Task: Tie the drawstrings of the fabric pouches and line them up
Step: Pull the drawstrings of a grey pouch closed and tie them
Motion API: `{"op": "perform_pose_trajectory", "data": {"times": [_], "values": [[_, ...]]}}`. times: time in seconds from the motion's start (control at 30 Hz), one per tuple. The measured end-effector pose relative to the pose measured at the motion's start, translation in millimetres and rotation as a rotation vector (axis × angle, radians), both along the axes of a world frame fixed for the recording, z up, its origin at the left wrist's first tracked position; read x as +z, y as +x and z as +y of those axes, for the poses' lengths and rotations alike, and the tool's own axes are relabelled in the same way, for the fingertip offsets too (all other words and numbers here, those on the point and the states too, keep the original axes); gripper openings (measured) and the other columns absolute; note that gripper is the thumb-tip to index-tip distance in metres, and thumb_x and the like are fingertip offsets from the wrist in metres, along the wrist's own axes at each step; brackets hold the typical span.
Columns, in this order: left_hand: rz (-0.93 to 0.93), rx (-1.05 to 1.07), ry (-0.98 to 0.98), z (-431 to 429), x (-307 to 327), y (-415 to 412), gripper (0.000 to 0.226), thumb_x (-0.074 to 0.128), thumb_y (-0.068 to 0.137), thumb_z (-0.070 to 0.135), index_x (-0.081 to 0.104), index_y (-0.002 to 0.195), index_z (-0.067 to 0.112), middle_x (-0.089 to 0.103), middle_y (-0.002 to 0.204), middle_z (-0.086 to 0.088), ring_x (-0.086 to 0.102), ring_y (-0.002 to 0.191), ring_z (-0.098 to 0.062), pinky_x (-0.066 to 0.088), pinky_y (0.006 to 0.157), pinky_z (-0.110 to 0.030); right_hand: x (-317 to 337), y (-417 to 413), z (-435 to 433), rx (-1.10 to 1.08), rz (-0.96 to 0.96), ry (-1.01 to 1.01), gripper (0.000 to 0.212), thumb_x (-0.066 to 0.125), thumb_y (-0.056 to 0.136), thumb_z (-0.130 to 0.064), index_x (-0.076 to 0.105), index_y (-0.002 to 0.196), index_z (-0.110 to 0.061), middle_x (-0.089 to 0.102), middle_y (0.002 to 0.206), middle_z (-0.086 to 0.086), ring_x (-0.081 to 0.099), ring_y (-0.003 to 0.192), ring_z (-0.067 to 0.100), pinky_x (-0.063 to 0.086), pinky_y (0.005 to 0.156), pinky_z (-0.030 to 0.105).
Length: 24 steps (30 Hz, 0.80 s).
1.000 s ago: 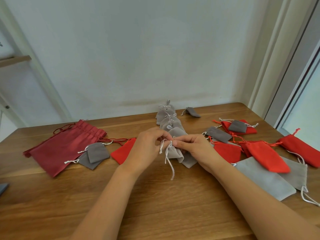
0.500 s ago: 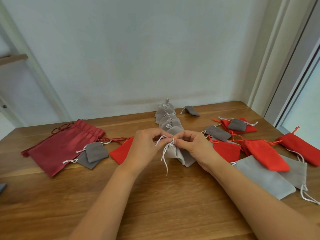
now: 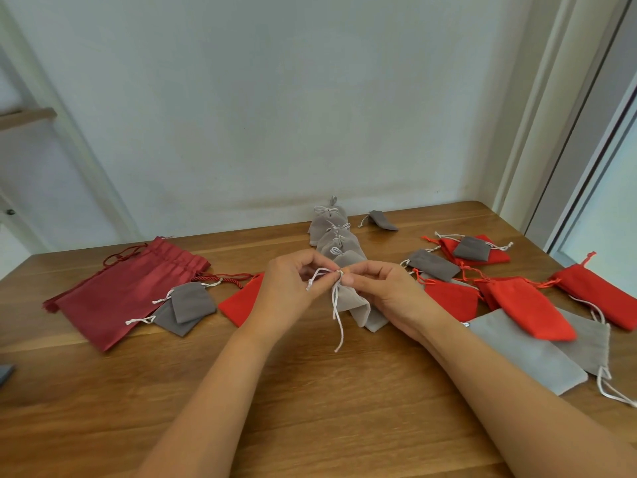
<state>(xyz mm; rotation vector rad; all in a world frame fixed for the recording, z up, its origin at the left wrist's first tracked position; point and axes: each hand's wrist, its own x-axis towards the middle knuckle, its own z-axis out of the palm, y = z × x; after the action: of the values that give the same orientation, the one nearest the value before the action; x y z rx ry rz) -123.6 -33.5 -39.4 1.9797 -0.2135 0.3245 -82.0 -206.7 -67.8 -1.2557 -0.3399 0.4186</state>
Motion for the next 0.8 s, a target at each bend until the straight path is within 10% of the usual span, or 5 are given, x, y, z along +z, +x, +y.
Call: {"op": "perform_pose_trajectory", "data": {"times": [0.27, 0.57, 0.8], "values": [[0.006, 0.039, 0.025, 2.3, -2.5, 1.7, 0.012, 0.077, 0.078, 0.013, 0.072, 0.08, 0.024, 0.073, 0.077, 0.006, 0.069, 0.075, -0.009, 0.056, 0.068, -0.026, 3.7, -4.4, 3.7, -0.021, -0.163, -0.218, 0.014, 0.073, 0.08, -0.005, 0.066, 0.092, -0.007, 0.07, 0.083, 0.001, 0.061, 0.067, 0.0, 0.043, 0.058, 0.012], [0.111, -0.045, -0.054, 1.6, 3.0, 2.2, 0.008, 0.076, 0.078, 0.006, 0.071, 0.081, 0.011, 0.073, 0.074, 0.004, 0.068, 0.071, -0.006, 0.051, 0.063, -0.017, 1.2, -3.3, 3.7, -0.158, -0.251, -0.317, 0.007, 0.077, 0.078, -0.009, 0.072, 0.082, -0.006, 0.068, 0.084, 0.018, 0.058, 0.077, 0.019, 0.046, 0.075, 0.032], [0.13, -0.065, -0.069, 4.9, 6.6, -0.2, 0.011, 0.075, 0.08, 0.011, 0.077, 0.088, 0.018, 0.075, 0.084, -0.005, 0.07, 0.083, -0.023, 0.056, 0.074, -0.044, 3.3, -4.8, 4.9, -0.153, -0.306, -0.285, 0.005, 0.073, 0.082, -0.009, 0.069, 0.082, -0.006, 0.066, 0.072, 0.002, 0.055, 0.069, 0.017, 0.045, 0.067, 0.024]]}}
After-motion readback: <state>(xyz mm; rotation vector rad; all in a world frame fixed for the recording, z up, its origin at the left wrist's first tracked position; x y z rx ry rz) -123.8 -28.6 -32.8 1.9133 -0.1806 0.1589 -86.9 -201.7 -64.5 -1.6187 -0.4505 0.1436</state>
